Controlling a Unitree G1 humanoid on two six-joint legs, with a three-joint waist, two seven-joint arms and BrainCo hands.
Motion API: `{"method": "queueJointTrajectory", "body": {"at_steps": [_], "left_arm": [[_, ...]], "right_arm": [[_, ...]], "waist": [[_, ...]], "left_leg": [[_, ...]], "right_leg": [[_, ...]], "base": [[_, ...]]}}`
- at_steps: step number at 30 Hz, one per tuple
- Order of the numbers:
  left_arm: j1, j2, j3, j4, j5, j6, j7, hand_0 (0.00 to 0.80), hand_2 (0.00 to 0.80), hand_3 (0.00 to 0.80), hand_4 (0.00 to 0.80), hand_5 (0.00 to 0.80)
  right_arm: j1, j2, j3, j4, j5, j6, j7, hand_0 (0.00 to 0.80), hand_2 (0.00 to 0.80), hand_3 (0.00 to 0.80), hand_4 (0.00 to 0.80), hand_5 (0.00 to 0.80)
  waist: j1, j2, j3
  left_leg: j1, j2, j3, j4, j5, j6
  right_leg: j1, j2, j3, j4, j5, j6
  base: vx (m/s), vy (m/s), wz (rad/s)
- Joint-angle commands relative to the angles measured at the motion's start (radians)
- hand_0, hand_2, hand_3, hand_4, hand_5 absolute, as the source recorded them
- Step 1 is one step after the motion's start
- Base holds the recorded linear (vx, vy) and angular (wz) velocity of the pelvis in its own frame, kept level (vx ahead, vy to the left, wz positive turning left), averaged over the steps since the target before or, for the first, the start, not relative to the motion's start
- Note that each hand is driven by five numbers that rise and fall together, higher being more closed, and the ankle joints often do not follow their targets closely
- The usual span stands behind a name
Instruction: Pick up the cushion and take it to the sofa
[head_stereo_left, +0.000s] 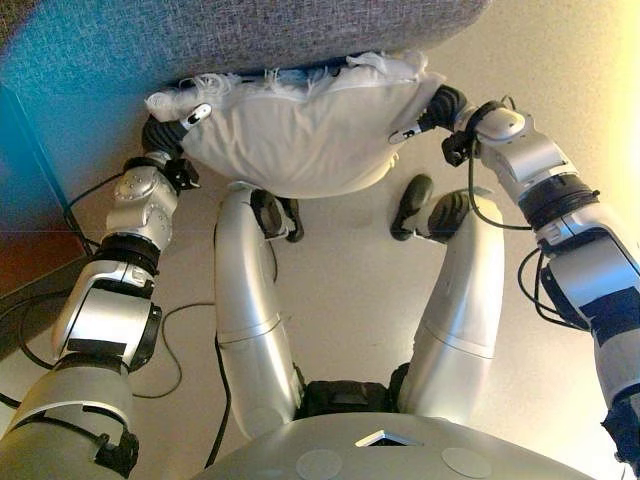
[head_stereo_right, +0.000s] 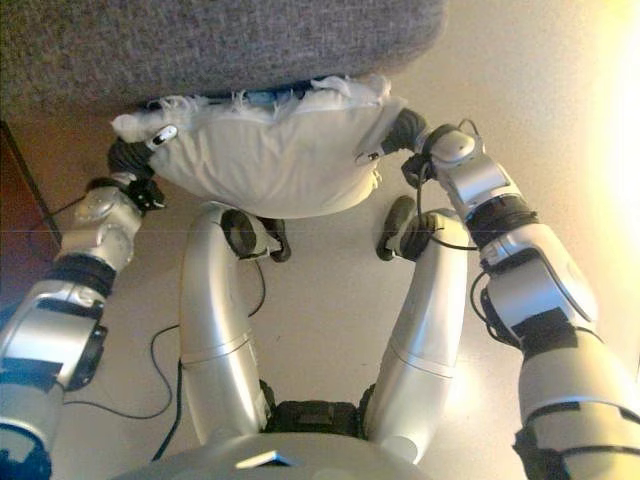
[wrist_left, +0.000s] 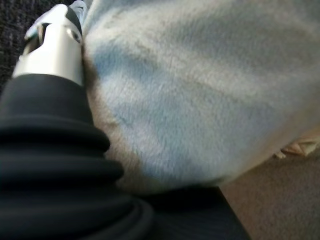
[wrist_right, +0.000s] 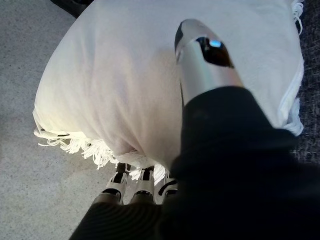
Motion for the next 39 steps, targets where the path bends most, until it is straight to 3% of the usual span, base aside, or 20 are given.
{"method": "queueJointTrajectory", "body": {"at_steps": [1, 13, 18, 25, 31, 39], "left_arm": [[-0.099, -0.05, -0.039, -0.065, -0.009, -0.071, -0.068, 0.8, 0.8, 0.8, 0.8, 0.8], [-0.085, -0.067, -0.029, -0.082, -0.012, -0.111, -0.063, 0.8, 0.8, 0.8, 0.8, 0.8], [-0.071, -0.09, -0.025, -0.111, -0.014, -0.177, -0.078, 0.8, 0.8, 0.8, 0.8, 0.8], [0.047, -0.154, -0.001, -0.244, 0.037, -0.327, -0.02, 0.8, 0.8, 0.8, 0.8, 0.8], [0.194, -0.215, 0.038, -0.353, 0.153, -0.423, 0.082, 0.8, 0.8, 0.8, 0.8, 0.8], [0.382, -0.231, 0.072, -0.523, 0.209, -0.348, 0.139, 0.8, 0.8, 0.8, 0.8, 0.8]], "right_arm": [[-0.083, 0.032, 0.057, 0.006, -0.016, -0.036, -0.01, 0.8, 0.8, 0.8, 0.8, 0.8], [-0.087, 0.042, 0.029, 0.028, -0.006, -0.051, -0.065, 0.8, 0.8, 0.8, 0.8, 0.8], [-0.06, 0.049, 0.003, 0.021, 0.025, -0.097, -0.091, 0.8, 0.8, 0.8, 0.8, 0.8], [0.109, 0.063, -0.093, -0.099, 0.058, -0.221, -0.163, 0.8, 0.8, 0.8, 0.8, 0.8], [0.332, 0.088, -0.225, -0.27, 0.129, -0.317, -0.209, 0.8, 0.8, 0.8, 0.8, 0.8], [0.642, 0.145, -0.369, -0.503, 0.119, -0.366, -0.24, 0.8, 0.8, 0.8, 0.8, 0.8]], "waist": [[-0.019, 0.058, -0.006], [-0.018, 0.064, -0.006], [-0.022, 0.061, -0.006], [-0.032, 0.043, -0.006], [-0.036, 0.022, -0.006], [-0.034, -0.019, -0.039]], "left_leg": [[0.034, -0.002, -0.008, -0.077, 0.006, -0.027], [0.053, -0.011, -0.011, -0.104, 0.007, -0.038], [0.099, -0.003, -0.003, -0.158, 0.023, -0.048], [0.265, 0.017, 0.011, -0.362, 0.1, -0.089], [0.472, -0.002, 0.018, -0.591, 0.178, -0.106], [0.788, -0.05, 0.028, -0.862, 0.258, -0.088]], "right_leg": [[0.073, -0.027, 0.08, -0.145, 0.067, 0.025], [0.088, -0.017, 0.07, -0.17, 0.064, 0.024], [0.132, -0.005, 0.058, -0.22, 0.079, 0.03], [0.288, 0.031, 0.03, -0.381, 0.151, 0.067], [0.486, 0.019, -0.008, -0.572, 0.213, 0.102], [0.813, 0.007, -0.08, -0.85, 0.27, 0.133]], "base": [[0.002, -0.031, 0.01], [0.0, -0.003, 0.0], [0.0, 0.0, 0.0], [0.046, -0.033, -0.11], [0.072, -0.094, -0.01], [0.202, -0.101, 0.1]]}}
